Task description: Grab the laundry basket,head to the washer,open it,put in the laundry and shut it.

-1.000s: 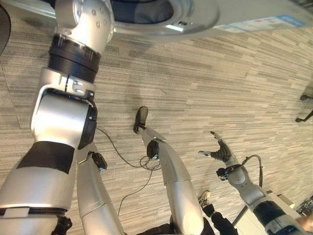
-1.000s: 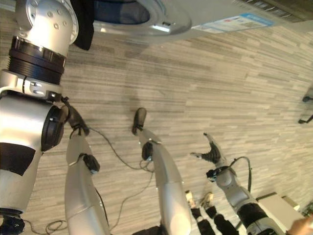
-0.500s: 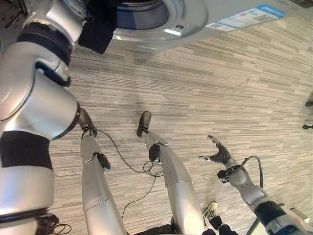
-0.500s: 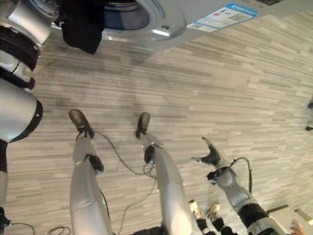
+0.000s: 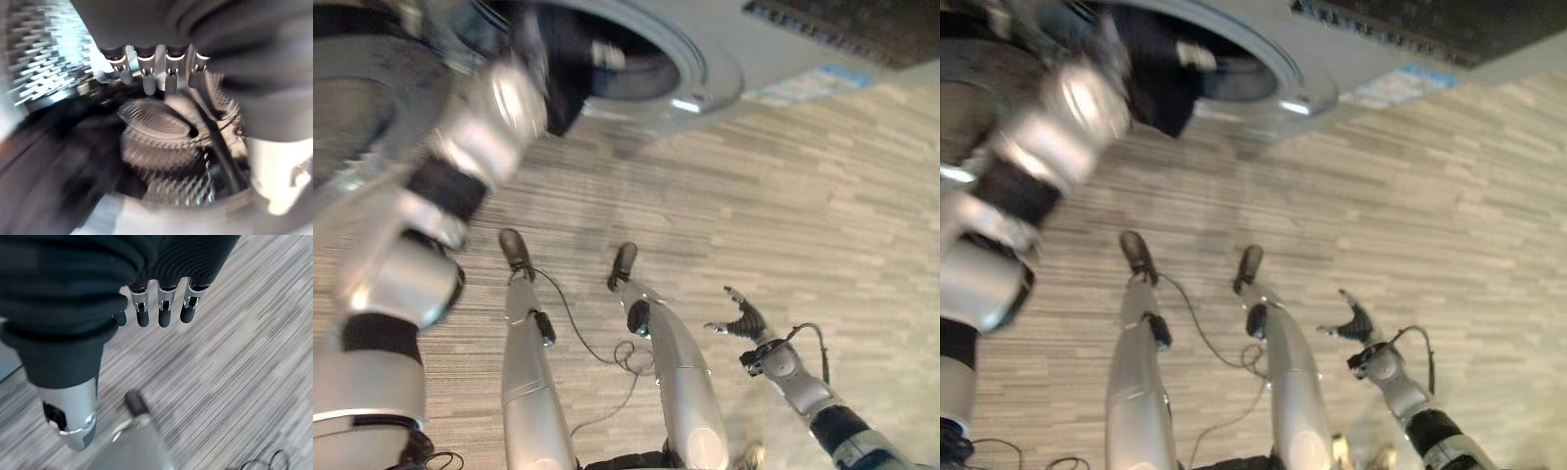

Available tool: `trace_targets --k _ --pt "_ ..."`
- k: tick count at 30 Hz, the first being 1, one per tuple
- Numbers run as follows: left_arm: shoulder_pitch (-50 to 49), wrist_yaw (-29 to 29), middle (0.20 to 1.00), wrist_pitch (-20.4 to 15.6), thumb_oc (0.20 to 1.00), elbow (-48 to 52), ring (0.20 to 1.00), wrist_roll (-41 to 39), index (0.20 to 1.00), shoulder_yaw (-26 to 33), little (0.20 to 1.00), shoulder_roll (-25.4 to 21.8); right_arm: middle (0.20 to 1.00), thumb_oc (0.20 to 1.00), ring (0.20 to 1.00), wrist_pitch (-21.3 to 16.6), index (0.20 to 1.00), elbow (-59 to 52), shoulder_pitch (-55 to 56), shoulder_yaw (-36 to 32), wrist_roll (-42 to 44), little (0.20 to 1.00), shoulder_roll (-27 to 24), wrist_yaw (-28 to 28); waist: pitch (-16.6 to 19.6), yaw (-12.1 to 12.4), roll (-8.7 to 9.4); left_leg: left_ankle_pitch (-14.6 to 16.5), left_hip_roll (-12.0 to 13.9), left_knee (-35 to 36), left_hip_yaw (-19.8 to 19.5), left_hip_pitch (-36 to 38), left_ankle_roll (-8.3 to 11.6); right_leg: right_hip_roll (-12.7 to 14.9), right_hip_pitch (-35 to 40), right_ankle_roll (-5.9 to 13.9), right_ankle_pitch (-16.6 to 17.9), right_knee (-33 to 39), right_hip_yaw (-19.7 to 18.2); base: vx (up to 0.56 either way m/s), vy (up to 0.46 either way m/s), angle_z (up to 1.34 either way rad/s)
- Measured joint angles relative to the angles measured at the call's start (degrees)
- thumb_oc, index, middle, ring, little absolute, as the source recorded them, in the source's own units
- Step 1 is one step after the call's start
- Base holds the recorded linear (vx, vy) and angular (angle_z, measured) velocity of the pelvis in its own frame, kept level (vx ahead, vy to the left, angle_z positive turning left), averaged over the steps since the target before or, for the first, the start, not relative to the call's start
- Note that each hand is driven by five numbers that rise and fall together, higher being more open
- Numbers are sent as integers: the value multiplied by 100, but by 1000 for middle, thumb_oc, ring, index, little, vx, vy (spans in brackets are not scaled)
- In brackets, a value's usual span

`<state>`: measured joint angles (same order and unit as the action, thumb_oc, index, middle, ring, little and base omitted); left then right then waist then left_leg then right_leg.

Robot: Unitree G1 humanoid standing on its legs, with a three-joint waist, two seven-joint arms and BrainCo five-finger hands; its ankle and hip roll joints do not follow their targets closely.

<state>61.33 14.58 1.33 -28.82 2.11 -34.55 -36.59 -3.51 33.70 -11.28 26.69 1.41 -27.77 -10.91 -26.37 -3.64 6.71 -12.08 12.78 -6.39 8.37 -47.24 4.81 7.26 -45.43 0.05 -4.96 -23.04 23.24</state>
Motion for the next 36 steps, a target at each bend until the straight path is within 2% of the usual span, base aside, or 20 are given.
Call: trace_targets --k 3,4,6,9,10,12,16,19,20,22,24,25,26,27,28,29,32,34,35,36 --pt "-1267 -62 1000 16 1000 482 1000 -175 1000 265 1000 -212 1000 1000 1000 4 1000 75 11 -18 -9 1000 102 3 66 122 -79 -16 -39 61 6 117 -5 26 84 -9 -2 -7 -3 14 65 7" --pt "-2692 -262 1000 -47 1000 1241 1000 -236 1000 930 1000 -317 1000 1000 1000 120 1000 142 17 -177 -22 1000 291 -9 70 142 -74 6 -70 63 14 256 -28 57 253 8 -12 26 16 25 87 6" --pt "-4026 -458 1000 -202 1000 1734 1000 -481 1000 1226 1000 -321 1000 1000 1000 212 1000 270 78 -171 -54 1000 344 1 70 305 -74 42 -107 83 25 540 -50 77 575 32 -17 124 21 35 166 8" --pt "-4984 -744 1000 -272 1000 1821 1000 -795 1000 1291 1000 -254 1000 1000 1000 221 1000 538 112 -199 -70 1000 368 8 97 437 -76 142 -137 84 28 949 -79 107 1034 112 -49 252 28 67 192 8" --pt "-5391 -967 1000 -368 1000 1824 1000 -888 1000 1285 1000 -292 1000 1000 1000 208 1000 729 103 -265 -175 1000 370 35 192 569 -106 299 -251 47 56 1195 -99 196 1295 214 -145 288 -16 141 242 6" --pt "-5718 -1145 1000 -445 1000 1836 1000 -899 1000 1263 1000 -380 1000 1000 1000 202 1000 996 140 -373 -233 1000 357 107 390 623 -162 397 -341 47 153 1490 -173 301 1589 292 -140 360 -87 185 273 1" --pt "-5991 -1391 1000 -572 1000 1796 1000 -1088 1000 1193 1000 -309 1000 1000 1000 189 1000 1881 244 -415 -275 1000 489 160 636 615 -345 656 -609 -10 229 2200 -356 493 2467 535 12 626 -84 222 324 7" --pt "-6165 -1547 1000 -667 1000 1558 1000 -1063 1000 1089 1000 -33 1000 1000 1000 209 1000 2625 461 -460 -282 1000 683 247 955 588 -460 1087 -809 -268 335 2670 -462 744 2975 760 -16 545 -232 143 330 -1" --pt "-6176 -1590 1000 -662 1000 1368 1000 -1053 1000 1100 1000 134 1000 1000 1000 218 1000 2905 419 -543 -284 1000 747 252 916 484 -625 1216 -889 -416 322 2785 -595 887 2942 929 105 -37 -350 102 233 21" --pt "-6277 -1601 1000 -653 1000 1210 1000 -1045 1000 1101 1000 259 1000 1000 1000 245 1000 2917 499 -808 -247 1000 785 242 902 330 -783 1249 -849 -405 246 3086 -690 946 2868 897 433 -594 -587 115 117 12" --pt "-6456 -1610 1000 -628 1000 1172 1000 -923 1000 1180 1000 259 1000 1000 1000 261 1000 2974 458 -767 -258 1000 836 256 939 366 -855 1297 -833 -227 220 3354 -693 969 2832 860 773 -848 -628 195 8 -10" --pt "-6471 -1614 1000 -619 1000 1183 1000 -820 1000 1186 1000 232 1000 1000 1000 257 1000 2923 458 -756 -276 1000 839 264 983 376 -855 1290 -844 -155 167 3423 -716 985 2807 907 658 -868 -682 298 -52 12" --pt "-6448 -1651 1000 -621 1000 1170 1000 -811 1000 1175 1000 199 1000 1000 1000 267 1000 2947 467 -760 -284 1000 847 318 1010 401 -837 1283 -846 -93 142 3457 -729 982 2847 932 497 -527 -668 312 -163 17" --pt "-6459 -1714 1000 -619 1000 1129 1000 -803 1000 1173 1000 216 1000 1000 1000 262 1000 2974 449 -763 -285 1000 841 363 1014 402 -865 1277 -853 -78 111 3484 -737 968 3025 987 467 299 -692 214 -192 3" --pt "-6430 -1744 1000 -622 1000 1043 1000 -796 1000 1139 1000 325 1000 1000 1000 221 1000 3029 446 -764 -280 1000 871 381 1030 382 -876 1232 -876 -31 90 3530 -677 976 3241 1118 554 1579 -903 213 -285 25" --pt "-6191 -1758 1000 -624 1000 815 1000 -787 1000 1074 1000 465 1000 1000 1000 221 1000 3216 414 -789 -273 1000 916 391 1028 296 -880 1224 -965 -22 -38 3505 -654 1067 3309 1307 727 2751 -1363 136 -245 47" --pt "-5970 -1739 1000 -666 1000 710 1000 -788 1000 1043 1000 667 1000 1000 1000 250 1000 3441 323 -922 -212 1000 1089 366 1022 121 -766 1208 -1095 -53 -464 3432 -630 1240 3173 1300 1137 2808 -1461 2 -149 86" --pt "-5787 -1703 1000 -705 1000 878 1000 -804 1000 890 1000 643 1000 1000 1000 282 1000 3483 376 -925 -140 1000 1229 344 1010 150 -541 1224 -1137 -148 -761 3153 -567 1253 3110 1204 911 2098 -1357 -117 -217 141" --pt "-5506 -1651 1000 -740 1000 938 1000 -827 1000 717 1000 725 1000 1000 1000 344 1000 3525 241 -923 -101 1000 1213 333 878 190 -503 1104 -1109 -265 -951 2859 -375 1175 2980 1089 1177 1978 -1243 -78 -159 135" --pt "-5392 -1600 1000 -745 1000 976 1000 -836 1000 618 1000 802 1000 1000 1000 373 1000 3562 91 -929 -101 1000 1149 317 778 204 -653 1106 -1041 -398 -1083 2672 -375 1092 2875 1043 1231 1862 -1116 -58 -93 101"
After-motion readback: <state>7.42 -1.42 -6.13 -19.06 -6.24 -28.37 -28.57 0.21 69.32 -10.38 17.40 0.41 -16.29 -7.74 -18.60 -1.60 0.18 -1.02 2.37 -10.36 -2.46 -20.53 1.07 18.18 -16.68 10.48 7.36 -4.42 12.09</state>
